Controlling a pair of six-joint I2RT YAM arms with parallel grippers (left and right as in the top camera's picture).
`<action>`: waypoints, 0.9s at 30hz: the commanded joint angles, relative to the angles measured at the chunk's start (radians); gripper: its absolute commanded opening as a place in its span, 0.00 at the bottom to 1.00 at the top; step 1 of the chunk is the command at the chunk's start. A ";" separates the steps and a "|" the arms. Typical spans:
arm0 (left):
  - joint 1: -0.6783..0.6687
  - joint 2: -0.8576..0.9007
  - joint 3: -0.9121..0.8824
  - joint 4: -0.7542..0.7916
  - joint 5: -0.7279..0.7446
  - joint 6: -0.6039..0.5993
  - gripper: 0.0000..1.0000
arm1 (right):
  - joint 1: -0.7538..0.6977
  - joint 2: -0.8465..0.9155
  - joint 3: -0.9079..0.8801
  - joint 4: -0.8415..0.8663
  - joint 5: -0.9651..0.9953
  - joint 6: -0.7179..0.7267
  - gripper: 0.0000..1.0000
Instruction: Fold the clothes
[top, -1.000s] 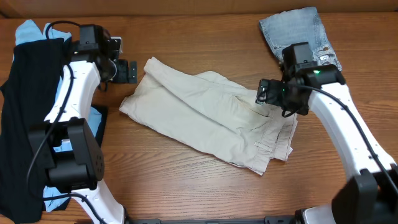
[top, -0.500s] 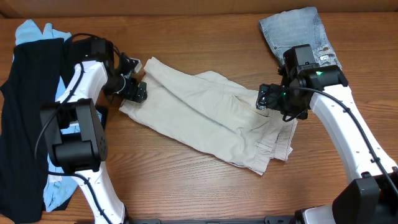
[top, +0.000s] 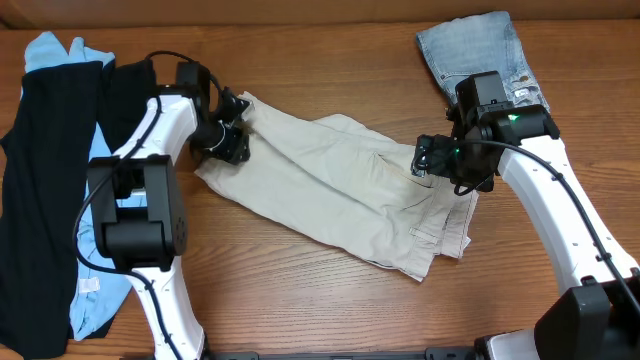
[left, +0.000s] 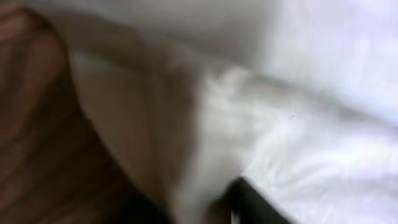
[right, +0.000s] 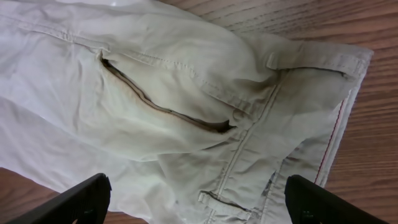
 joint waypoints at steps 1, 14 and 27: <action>0.003 0.070 -0.010 -0.015 -0.110 -0.159 0.15 | -0.001 -0.009 0.018 0.012 -0.003 0.003 0.91; 0.217 0.070 -0.010 -0.141 -0.121 -0.531 0.04 | -0.002 0.089 -0.035 0.071 0.018 0.128 0.83; 0.235 0.070 -0.010 -0.197 -0.081 -0.552 0.04 | -0.006 0.261 -0.100 0.193 -0.113 0.043 0.87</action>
